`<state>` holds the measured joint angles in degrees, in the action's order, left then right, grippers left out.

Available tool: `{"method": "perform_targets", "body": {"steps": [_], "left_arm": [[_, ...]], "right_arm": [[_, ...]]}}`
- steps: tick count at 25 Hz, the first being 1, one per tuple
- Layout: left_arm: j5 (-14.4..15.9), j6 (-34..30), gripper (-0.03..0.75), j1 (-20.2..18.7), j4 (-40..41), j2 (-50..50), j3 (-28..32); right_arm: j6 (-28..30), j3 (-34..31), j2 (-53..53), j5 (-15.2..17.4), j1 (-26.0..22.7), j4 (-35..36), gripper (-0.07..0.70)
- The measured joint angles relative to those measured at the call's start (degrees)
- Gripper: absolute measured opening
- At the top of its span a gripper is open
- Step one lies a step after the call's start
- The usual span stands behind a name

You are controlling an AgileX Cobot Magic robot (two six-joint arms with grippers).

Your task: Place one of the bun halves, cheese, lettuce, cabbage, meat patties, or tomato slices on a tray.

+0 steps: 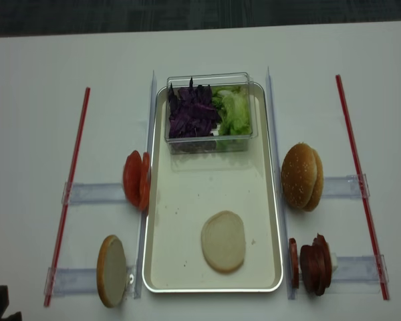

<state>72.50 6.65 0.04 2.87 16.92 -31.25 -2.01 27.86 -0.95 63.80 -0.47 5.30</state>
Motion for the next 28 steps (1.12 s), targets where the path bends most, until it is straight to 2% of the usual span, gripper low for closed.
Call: {"method": "perform_targets", "body": {"steps": [10,18,28], "left_arm": [[-0.62,-1.86,0.258,-0.77,0.0,-0.28,0.71],[-5.0,-2.07,0.255,-0.77,-0.14,-0.56,2.84],[-5.25,-2.07,0.255,-0.77,-0.14,-1.65,3.08]], "right_arm": [[0.0,0.0,0.0,0.0,0.0,0.0,0.337],[0.1,0.0,0.0,0.0,0.0,0.0,0.337],[0.1,0.0,0.0,0.0,0.0,0.0,0.337]]}}
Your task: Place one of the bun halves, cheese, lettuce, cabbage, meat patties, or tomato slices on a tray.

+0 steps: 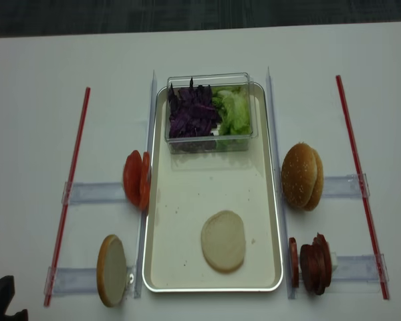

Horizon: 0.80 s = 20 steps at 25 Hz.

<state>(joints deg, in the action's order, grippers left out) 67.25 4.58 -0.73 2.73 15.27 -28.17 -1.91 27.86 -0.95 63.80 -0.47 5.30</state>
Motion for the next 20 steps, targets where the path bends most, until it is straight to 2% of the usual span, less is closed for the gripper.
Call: {"method": "perform_targets", "body": {"steps": [8,20], "left_arm": [[0.0,0.0,0.255,0.0,0.0,-1.38,0.0],[0.0,0.0,0.246,0.0,0.0,-12.61,0.0]], "right_arm": [[0.11,0.0,0.0,0.0,0.0,0.0,0.337],[0.11,0.0,0.0,0.11,0.0,0.0,0.337]]}}
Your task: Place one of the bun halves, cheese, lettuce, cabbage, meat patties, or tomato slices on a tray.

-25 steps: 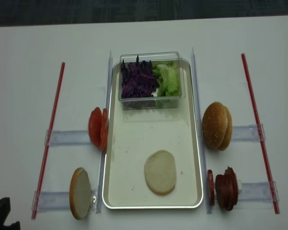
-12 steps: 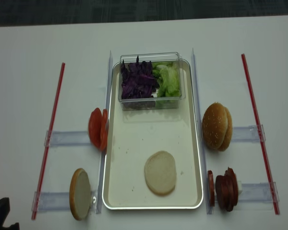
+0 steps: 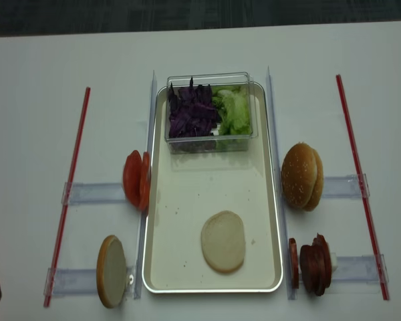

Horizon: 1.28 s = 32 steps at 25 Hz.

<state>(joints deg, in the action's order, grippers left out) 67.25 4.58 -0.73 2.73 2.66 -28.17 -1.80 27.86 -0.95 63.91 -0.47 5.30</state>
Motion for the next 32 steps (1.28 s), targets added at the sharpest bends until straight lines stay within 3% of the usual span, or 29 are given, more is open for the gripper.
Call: {"method": "perform_targets", "body": {"steps": [32], "left_arm": [[0.19,0.0,0.244,0.0,0.0,-3.58,0.0]], "right_arm": [[0.0,0.0,0.0,0.0,0.0,0.0,0.337]]}}
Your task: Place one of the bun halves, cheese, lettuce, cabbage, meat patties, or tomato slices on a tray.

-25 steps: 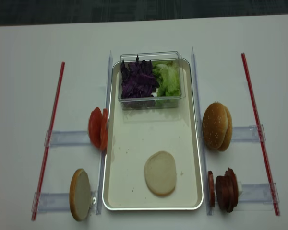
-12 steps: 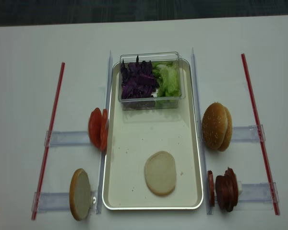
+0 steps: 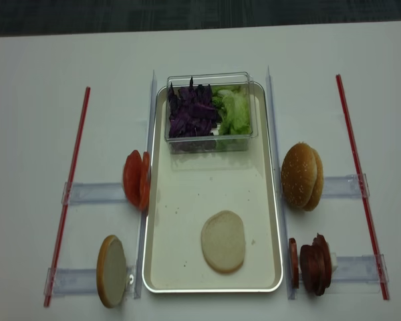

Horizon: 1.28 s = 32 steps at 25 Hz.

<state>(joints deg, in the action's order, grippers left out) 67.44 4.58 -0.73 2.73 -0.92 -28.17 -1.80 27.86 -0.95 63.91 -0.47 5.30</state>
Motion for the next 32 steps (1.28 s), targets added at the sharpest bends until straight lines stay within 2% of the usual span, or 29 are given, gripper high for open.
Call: {"method": "perform_targets", "body": {"steps": [32], "left_arm": [[0.0,0.0,0.237,0.0,0.0,0.0,0.0]], "right_arm": [[0.0,0.0,0.0,0.0,0.0,0.0,0.337]]}}
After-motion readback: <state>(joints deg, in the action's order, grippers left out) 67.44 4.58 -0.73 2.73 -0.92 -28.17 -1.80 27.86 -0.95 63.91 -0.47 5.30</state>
